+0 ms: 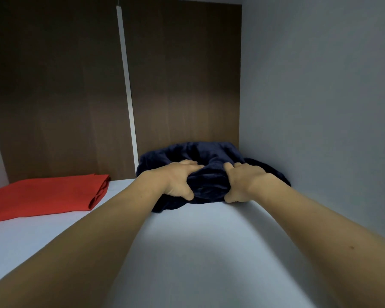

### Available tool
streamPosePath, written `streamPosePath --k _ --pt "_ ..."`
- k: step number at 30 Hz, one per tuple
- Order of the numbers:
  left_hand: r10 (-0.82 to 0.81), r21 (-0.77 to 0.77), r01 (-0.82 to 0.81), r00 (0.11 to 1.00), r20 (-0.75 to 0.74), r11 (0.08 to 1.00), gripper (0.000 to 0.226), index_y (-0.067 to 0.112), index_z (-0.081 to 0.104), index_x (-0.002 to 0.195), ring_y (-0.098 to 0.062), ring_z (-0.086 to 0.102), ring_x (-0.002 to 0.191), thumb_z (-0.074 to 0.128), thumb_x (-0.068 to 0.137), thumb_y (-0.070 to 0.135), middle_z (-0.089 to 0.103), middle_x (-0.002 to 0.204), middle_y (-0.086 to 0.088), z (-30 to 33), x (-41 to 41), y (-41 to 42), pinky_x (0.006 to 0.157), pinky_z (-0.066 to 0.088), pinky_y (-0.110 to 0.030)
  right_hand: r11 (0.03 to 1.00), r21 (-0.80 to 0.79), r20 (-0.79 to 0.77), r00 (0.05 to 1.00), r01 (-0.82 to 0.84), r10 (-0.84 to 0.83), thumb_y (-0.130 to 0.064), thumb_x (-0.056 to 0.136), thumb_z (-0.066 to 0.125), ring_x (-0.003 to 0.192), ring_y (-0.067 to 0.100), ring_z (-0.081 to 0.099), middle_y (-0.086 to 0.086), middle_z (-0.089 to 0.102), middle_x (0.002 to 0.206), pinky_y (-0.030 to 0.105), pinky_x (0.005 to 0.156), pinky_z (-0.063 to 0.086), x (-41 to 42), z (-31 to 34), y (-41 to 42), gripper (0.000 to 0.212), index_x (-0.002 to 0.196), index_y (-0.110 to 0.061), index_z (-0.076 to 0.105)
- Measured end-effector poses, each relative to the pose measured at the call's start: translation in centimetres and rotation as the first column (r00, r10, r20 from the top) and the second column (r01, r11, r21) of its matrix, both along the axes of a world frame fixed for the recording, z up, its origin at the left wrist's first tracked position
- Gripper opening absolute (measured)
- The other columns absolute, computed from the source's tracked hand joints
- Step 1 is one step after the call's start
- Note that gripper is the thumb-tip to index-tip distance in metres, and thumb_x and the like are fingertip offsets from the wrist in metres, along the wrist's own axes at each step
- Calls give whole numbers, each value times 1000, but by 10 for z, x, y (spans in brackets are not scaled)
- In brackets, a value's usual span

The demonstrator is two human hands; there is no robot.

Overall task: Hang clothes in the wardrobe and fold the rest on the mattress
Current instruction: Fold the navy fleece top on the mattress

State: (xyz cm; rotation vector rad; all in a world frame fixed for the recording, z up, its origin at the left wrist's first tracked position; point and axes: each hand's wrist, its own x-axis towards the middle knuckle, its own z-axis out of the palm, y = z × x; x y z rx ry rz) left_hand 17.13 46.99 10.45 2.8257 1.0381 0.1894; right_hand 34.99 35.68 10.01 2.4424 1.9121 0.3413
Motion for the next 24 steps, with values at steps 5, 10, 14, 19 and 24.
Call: streamPosePath --k 5,10,14,19,24 --pt "97 140 -91 995 -37 986 104 50 12 153 -29 14 148 76 72 36 7 163 18 -3 2 -17 115 29 -52 999 49 -32 999 10 -9 -48 82 64 141 32 29 11 32 152 50 117 23 -1 -9 -7 97 155 -18 7" --pt "183 328 -132 975 -129 935 100 31 6 158 -35 14 148 71 81 34 9 164 1 4 -2 -43 112 30 -61 997 80 -74 997 -20 26 -48 83 63 148 29 20 10 21 160 47 120 19 -4 2 -34 98 157 -17 6" --pt "110 483 -73 993 -50 872 78 18 14 157 -31 8 151 57 95 38 12 164 -5 0 -16 -73 119 17 -57 972 231 -64 997 -35 51 -41 83 64 137 29 36 8 37 151 39 113 30 -15 12 -78 81 150 -12 28" --pt "-21 629 -58 993 118 775 57 14 20 154 -30 9 152 39 104 32 18 163 -7 -7 -23 -114 123 11 -51 920 391 -20 1000 27 -20 -33 86 61 134 29 37 7 43 141 38 114 27 -36 14 -153 61 139 -12 40" --pt "-155 651 8 973 169 759 61 13 21 155 -30 14 150 40 103 38 22 161 -7 -15 -20 -169 122 13 -50 904 412 72 985 116 -159 -34 92 55 145 27 24 9 26 158 40 122 11 -65 6 -241 70 152 -13 25"
